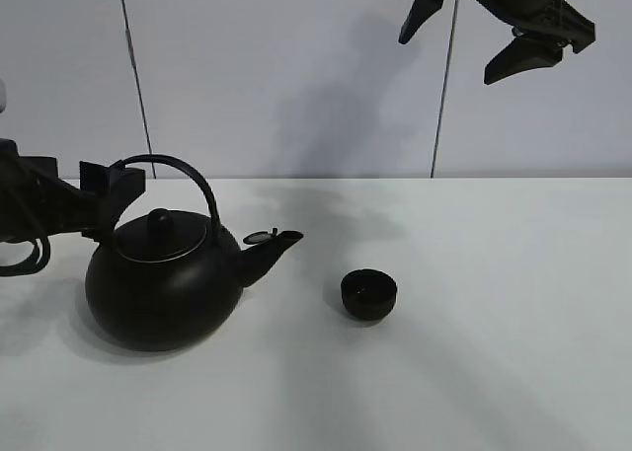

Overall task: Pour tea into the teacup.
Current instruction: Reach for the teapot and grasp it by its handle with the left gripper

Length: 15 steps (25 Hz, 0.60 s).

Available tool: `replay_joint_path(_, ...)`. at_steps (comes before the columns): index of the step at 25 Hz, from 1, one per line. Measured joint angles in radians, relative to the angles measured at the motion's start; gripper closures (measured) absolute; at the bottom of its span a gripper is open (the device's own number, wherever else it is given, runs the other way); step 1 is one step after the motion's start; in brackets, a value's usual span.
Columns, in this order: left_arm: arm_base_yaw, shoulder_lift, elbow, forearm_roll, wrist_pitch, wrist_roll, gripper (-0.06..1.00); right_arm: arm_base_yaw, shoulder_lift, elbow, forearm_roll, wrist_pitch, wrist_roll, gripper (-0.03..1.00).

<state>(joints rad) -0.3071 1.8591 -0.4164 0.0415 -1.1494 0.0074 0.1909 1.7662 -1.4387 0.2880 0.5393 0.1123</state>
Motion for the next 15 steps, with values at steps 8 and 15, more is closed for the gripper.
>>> replay_joint_path(8, 0.0, 0.029, -0.005, 0.015, -0.003, 0.0, 0.29, 0.0, 0.0, 0.0, 0.0, 0.0, 0.0, 0.31)
replay_joint_path(15, 0.0, 0.059, -0.005, 0.032, -0.002, 0.0, 0.29, 0.0, 0.0, 0.0, 0.001, -0.001, 0.0, 0.31)
